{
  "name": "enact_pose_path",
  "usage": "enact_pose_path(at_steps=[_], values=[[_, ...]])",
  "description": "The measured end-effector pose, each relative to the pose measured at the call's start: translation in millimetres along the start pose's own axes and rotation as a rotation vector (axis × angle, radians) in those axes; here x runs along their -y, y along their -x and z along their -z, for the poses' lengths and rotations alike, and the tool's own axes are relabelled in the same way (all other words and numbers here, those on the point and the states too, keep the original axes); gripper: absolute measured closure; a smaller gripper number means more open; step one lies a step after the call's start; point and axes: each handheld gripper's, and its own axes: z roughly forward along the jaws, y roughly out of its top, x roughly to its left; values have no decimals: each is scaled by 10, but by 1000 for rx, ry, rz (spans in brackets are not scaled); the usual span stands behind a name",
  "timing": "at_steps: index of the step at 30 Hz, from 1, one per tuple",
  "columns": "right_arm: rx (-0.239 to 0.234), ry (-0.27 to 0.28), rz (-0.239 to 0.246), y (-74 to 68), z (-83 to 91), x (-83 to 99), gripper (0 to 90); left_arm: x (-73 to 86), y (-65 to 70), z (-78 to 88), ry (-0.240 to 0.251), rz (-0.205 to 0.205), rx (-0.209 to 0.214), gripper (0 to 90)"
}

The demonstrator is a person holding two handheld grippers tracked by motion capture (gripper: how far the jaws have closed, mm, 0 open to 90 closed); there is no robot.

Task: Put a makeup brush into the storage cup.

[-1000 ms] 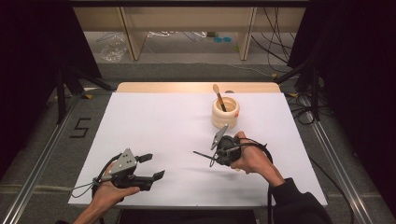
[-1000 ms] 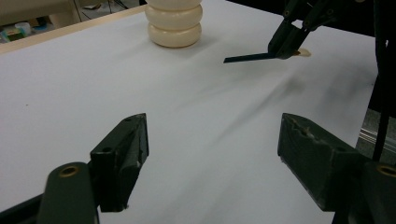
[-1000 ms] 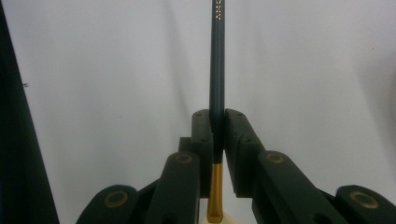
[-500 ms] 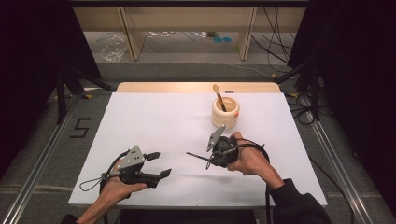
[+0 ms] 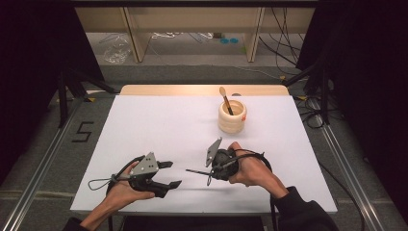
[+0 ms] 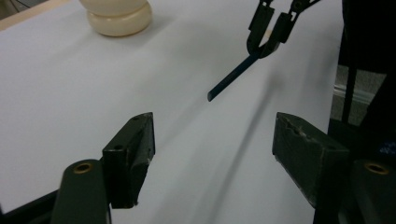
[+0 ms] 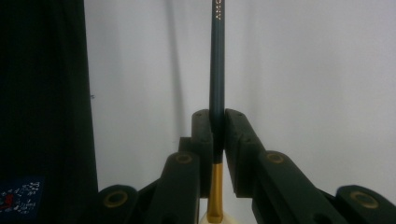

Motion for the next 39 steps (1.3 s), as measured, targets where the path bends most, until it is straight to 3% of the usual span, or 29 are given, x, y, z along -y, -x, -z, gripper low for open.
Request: enact_pose_path(at_steps=[10,13,18,24,26,31,39], values=[[-47,-11,53,-107,-113,-73,833,16,88,-110,-94,-96,40,379],[-65,-24,57,-153,-135,-96,833,7,117,-129,-100,-112,52,425],[-70,-33,80,-181,-168,-122,833,8,156,-165,-151,-172,68,492],[-76,-40,87,-204,-168,-140,833,-13,178,-189,-181,-214,77,550],[-78,-37,92,-216,-170,-148,833,-12,194,-202,-172,-203,78,567],[-72,-36,112,-230,-166,-165,833,-38,202,-214,-199,-238,92,618],[-84,-33,97,-255,-149,-179,833,-62,245,-234,-191,-240,101,658]])
